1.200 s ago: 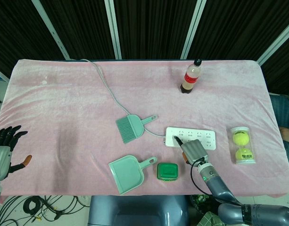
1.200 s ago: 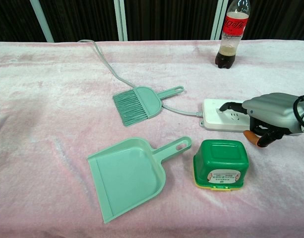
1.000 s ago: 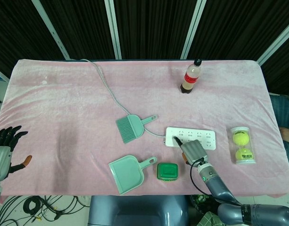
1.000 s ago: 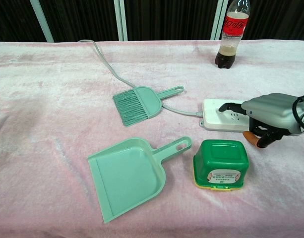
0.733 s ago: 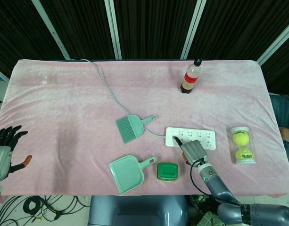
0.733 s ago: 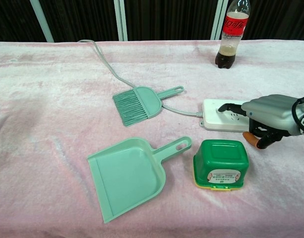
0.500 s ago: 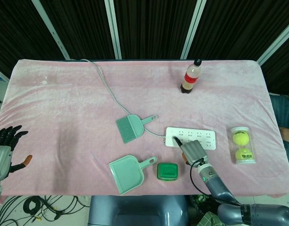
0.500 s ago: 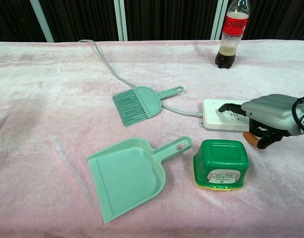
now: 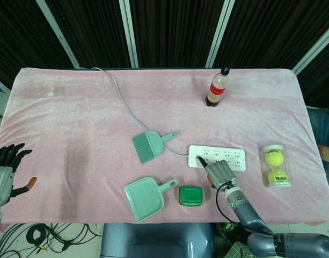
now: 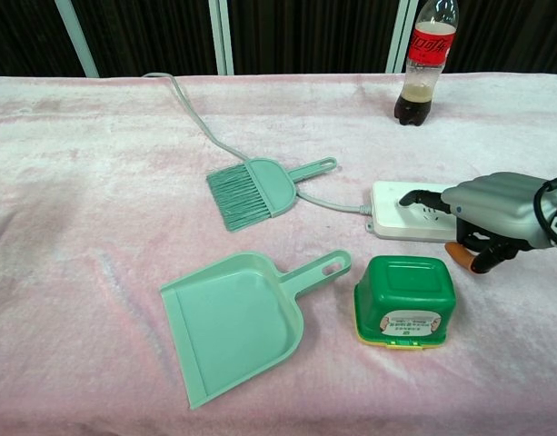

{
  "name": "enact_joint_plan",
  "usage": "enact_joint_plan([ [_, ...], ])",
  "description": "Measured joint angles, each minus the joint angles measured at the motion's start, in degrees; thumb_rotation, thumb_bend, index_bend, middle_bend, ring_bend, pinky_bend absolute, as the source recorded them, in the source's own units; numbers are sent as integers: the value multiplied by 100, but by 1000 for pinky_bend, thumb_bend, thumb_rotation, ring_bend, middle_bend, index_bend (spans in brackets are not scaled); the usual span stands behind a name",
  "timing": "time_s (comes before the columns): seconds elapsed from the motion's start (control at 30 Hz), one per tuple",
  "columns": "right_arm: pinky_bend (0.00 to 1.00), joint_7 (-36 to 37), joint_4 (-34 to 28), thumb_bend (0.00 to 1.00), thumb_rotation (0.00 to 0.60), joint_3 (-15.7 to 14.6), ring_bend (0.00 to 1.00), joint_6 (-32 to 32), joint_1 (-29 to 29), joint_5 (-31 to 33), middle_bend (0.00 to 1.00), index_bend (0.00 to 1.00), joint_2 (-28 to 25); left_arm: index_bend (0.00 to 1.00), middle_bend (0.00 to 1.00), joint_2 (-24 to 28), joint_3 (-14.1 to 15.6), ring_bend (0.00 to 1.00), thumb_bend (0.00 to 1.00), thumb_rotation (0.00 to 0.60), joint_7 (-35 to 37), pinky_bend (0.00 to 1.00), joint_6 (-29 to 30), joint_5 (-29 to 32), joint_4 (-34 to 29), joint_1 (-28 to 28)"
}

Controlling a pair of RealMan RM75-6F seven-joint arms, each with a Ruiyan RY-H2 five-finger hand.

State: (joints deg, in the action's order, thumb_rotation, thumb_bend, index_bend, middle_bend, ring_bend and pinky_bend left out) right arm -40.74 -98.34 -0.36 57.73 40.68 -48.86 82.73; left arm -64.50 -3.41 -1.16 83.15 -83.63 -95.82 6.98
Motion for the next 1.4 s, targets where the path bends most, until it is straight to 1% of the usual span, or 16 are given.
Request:
enact_joint_plan([
  [0.17, 1000, -58, 7, 573, 600, -44, 1000, -8, 12, 42, 953, 124, 28, 189, 80, 4, -4, 23, 259, 600, 11, 0, -8, 17, -8, 1],
  [0.27, 1000, -69, 66, 573, 600, -53, 1000, -39, 25, 121, 952, 187, 58, 189, 80, 10, 0, 23, 259, 600, 11, 0, -15, 26, -16, -3],
  [0.4, 1000, -71, 89, 572, 600, -80, 1000, -62, 29, 166, 952, 313, 56, 189, 80, 18, -7, 23, 259, 600, 18, 0, -15, 41, -20, -4],
  [0.5, 1000, -101, 76, 572, 600, -101, 1000, -68, 37, 212, 952, 333, 28, 189, 80, 18, -3, 23, 260, 600, 8, 0, -31, 43, -23, 2],
  [0.57, 1000, -65, 64, 572, 600, -78, 1000, -51, 38, 195, 953, 267, 26, 189, 80, 14, 0, 23, 259, 600, -9, 0, -30, 36, -24, 3],
  [0.63, 1000, -8, 56, 572, 600, -48, 1000, -22, 34, 143, 953, 148, 26, 189, 80, 12, -2, 23, 259, 600, -6, 0, -24, 39, -27, 0],
  [0.73, 1000, 73, 35, 572, 600, 4, 1000, 36, 27, 29, 953, 45, 25, 189, 80, 0, -6, 23, 259, 600, -5, 0, -17, 53, -45, -5],
  [0.83, 1000, 128, 21, 572, 600, 61, 1000, 103, 21, -42, 951, 3, 25, 189, 80, -15, 6, 23, 259, 600, -41, 0, -22, 30, -46, 0],
  [0.9, 1000, 210, -10, 571, 600, 107, 1000, 157, 0, -87, 931, 0, -5, 189, 80, -16, 9, 23, 259, 600, -55, 0, -28, 32, -45, 0],
  [0.97, 989, 387, -96, 567, 600, 160, 991, 231, -50, -192, 860, 0, -98, 189, 80, -4, 0, 23, 260, 600, -11, 0, -24, 57, -48, -6],
  [1.03, 919, 593, -208, 530, 600, 199, 919, 302, -115, -329, 734, 0, -227, 189, 80, 14, -14, 23, 259, 600, 36, 0, -10, 71, -47, -13],
  [1.13, 694, 990, -477, 350, 600, 242, 698, 493, -283, -670, 483, 0, -546, 189, 80, 39, -31, 23, 259, 600, 94, 0, 3, 95, -42, -23],
  [1.17, 640, 1140, -595, 307, 600, 246, 646, 601, -370, -849, 436, 0, -691, 189, 80, 47, -34, 23, 259, 600, 107, 0, 1, 103, -44, -25],
  [1.2, 561, 1245, -684, 256, 600, 243, 575, 694, -443, -993, 372, 0, -802, 189, 80, 49, -34, 23, 259, 600, 109, 0, -3, 104, -47, -25],
  [1.3, 397, 1540, -957, 170, 600, 181, 453, 1092, -733, -1530, 255, 0, -1162, 189, 80, 50, -24, 23, 259, 600, 97, 0, -4, 85, -53, -25],
  [1.4, 284, 1722, -1114, 120, 600, 1, 350, 1680, -1143, -2129, 156, 0, -1477, 189, 80, 49, -24, 23, 259, 600, 97, 0, 19, 71, -65, -31],
])
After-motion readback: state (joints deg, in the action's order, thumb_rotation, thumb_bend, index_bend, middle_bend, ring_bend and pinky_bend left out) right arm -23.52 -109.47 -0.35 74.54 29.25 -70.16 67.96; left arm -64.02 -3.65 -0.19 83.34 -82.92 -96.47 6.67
